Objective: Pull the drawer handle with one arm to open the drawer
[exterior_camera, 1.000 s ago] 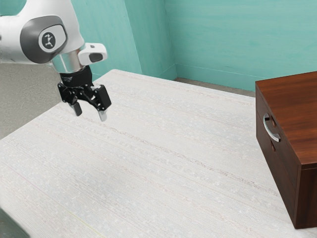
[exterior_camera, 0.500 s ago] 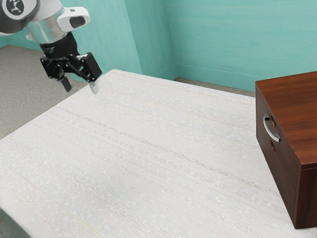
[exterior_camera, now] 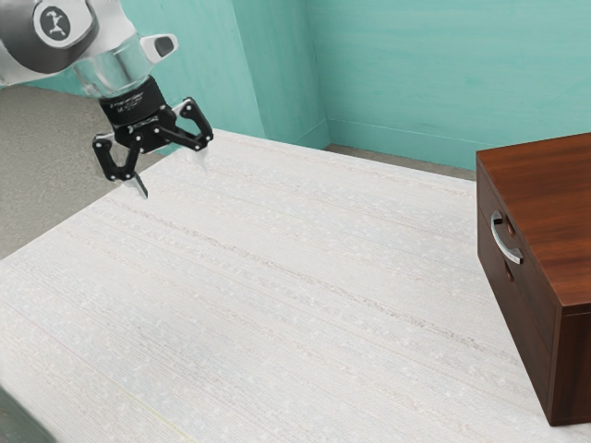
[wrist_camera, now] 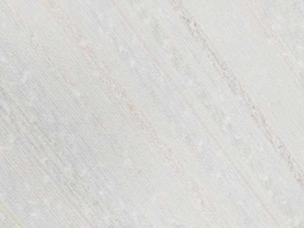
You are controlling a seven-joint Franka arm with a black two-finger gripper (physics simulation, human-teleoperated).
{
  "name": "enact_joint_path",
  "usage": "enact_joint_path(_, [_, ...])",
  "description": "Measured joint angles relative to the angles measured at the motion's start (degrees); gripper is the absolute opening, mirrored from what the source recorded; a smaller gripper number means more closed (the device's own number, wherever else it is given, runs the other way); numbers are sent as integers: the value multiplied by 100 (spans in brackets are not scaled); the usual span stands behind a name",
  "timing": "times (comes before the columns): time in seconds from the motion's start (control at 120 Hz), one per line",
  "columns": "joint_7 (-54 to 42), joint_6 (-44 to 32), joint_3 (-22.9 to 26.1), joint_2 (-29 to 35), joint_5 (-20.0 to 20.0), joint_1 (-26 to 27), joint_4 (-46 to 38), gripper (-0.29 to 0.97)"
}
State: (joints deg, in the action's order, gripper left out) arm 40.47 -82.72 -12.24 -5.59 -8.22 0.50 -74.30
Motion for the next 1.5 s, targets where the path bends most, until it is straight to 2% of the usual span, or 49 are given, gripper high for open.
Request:
enact_joint_path(0.067, [339,-123,17,-127,-9,479,1,68])
enact_joint_path(0.142, [677,-282,22,-233,-16,668,-6,68])
enact_joint_path(0.417, [1596,-969,463,-523,-68,666,-16,68])
enact_joint_path(0.9, [2596,-2328,503,-811,-177,834,-89,68])
enact_joint_path(1.267, [2473,-3080,506,-1137,-191,1131,-131,68])
enact_joint_path(1.5, [2360,-3511,676,-1356,-240,1216,-123,68])
